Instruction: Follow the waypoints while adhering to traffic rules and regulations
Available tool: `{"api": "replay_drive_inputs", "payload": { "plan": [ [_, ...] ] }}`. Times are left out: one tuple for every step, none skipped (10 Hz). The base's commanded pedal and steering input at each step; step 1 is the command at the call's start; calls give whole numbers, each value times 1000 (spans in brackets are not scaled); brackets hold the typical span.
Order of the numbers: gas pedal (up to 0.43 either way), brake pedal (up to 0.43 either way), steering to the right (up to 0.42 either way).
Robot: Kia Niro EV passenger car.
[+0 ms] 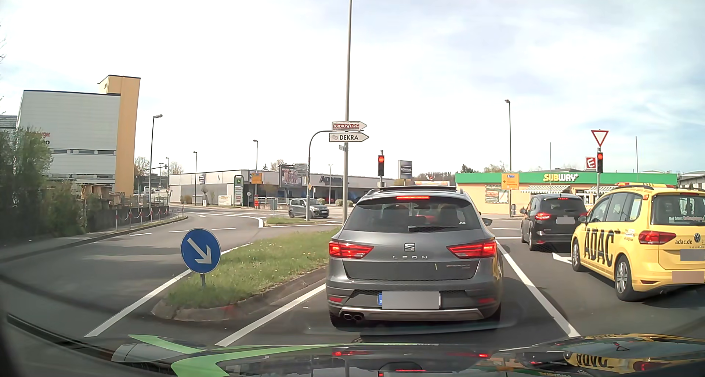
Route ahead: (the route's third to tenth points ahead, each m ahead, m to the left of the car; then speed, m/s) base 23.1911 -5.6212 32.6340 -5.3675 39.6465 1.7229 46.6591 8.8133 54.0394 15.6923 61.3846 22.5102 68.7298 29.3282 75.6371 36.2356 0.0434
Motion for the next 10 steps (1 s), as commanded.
{"api": "replay_drive_inputs", "payload": {
  "plan": [
    [0, 280, 125],
    [0, 280, 125],
    [0, 280, 125],
    [0, 280, 125],
    [0, 280, 125],
    [0, 280, 125],
    [0, 280, 125],
    [0, 280, 125],
    [0, 280, 125],
    [0, 280, 125]
  ]
}}
